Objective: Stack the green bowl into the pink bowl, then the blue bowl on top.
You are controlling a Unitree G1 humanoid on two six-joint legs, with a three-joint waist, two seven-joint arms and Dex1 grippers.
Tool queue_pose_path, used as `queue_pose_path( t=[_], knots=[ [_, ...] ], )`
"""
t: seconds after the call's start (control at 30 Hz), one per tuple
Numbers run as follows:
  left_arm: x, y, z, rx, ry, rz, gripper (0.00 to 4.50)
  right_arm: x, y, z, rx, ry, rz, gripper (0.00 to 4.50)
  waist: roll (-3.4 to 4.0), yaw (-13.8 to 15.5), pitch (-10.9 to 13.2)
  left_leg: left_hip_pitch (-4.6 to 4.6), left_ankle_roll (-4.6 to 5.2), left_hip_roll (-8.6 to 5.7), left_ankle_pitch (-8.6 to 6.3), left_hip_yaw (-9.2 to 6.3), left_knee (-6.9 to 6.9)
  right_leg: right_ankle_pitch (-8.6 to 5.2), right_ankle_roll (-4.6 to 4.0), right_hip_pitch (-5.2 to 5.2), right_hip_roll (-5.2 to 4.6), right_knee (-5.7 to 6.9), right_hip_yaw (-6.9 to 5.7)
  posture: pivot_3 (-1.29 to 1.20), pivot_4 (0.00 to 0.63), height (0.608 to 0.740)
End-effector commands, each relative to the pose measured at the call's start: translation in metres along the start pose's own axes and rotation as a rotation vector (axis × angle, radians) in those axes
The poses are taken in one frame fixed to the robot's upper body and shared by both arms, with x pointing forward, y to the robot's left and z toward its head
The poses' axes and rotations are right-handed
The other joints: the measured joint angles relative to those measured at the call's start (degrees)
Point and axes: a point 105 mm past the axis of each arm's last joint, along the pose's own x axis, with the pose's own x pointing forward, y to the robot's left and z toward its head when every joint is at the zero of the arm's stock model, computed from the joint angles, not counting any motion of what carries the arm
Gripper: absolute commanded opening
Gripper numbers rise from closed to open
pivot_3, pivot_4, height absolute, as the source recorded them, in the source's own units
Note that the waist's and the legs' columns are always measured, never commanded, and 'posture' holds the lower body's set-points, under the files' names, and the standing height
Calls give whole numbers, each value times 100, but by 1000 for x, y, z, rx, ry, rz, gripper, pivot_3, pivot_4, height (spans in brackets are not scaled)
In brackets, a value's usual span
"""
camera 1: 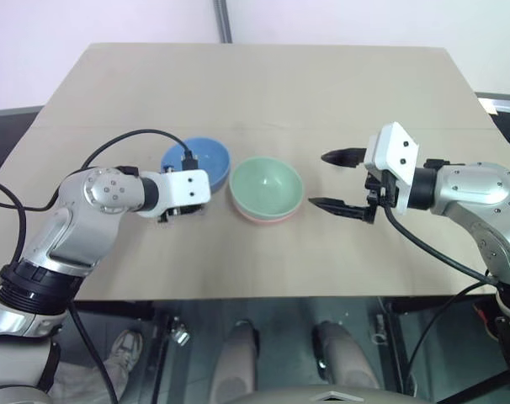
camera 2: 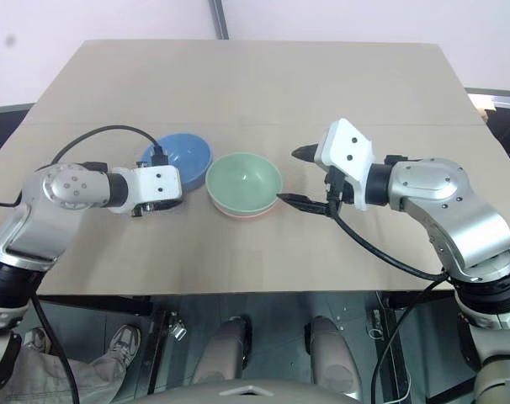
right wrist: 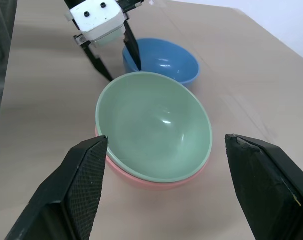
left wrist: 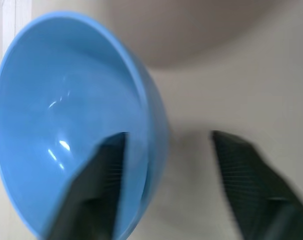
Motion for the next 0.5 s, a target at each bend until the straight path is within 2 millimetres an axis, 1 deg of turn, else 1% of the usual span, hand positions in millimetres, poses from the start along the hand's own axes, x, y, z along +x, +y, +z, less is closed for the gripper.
queue_pose_path(
  t=[0.03,0.07,0.13,0.2,0.3,0.37,0.43,0.5],
  knots=[
    [1,6,3,49,-3,26,450,-6,-2,15,-58,-28,-27,4096,0,0,0,0,0,0,0,0,0,0,0,0,0,0,0,0,150,740],
    [1,8,4,54,-8,31,16,-6,-2,15,-60,-27,-30,4096,0,0,0,0,0,0,0,0,0,0,0,0,0,0,0,0,150,740],
    [-1,15,6,58,-14,54,16,-7,-3,14,-63,-23,-37,4096,0,5,0,-1,0,0,0,0,0,0,0,0,0,0,0,0,150,740],
    [-5,22,16,71,-68,68,16,-8,-4,14,-66,-19,-46,4096,0,8,0,-2,0,0,0,-2,1,0,0,0,0,0,-1,0,150,740],
    [-20,41,53,76,-251,123,16,-10,-6,14,-71,-16,-59,4096,-1,20,0,-5,0,-1,0,-2,4,0,0,0,-1,0,-2,0,150,740],
    [-31,50,74,101,-350,136,16,-11,-6,14,-71,-15,-66,4096,-2,26,0,-9,0,-1,0,-5,11,0,0,1,-1,0,-5,0,150,740],
    [-41,56,94,110,-433,121,16,-12,-7,14,-73,-12,-74,4096,-2,13,-1,-9,0,-3,0,-5,13,1,1,3,-3,0,-4,0,150,740],
    [-48,54,108,142,-488,68,16,-15,-8,13,-74,-7,-83,4096,-2,5,0,-8,0,-3,0,-5,13,0,1,2,-2,1,-4,0,150,740]
  ],
)
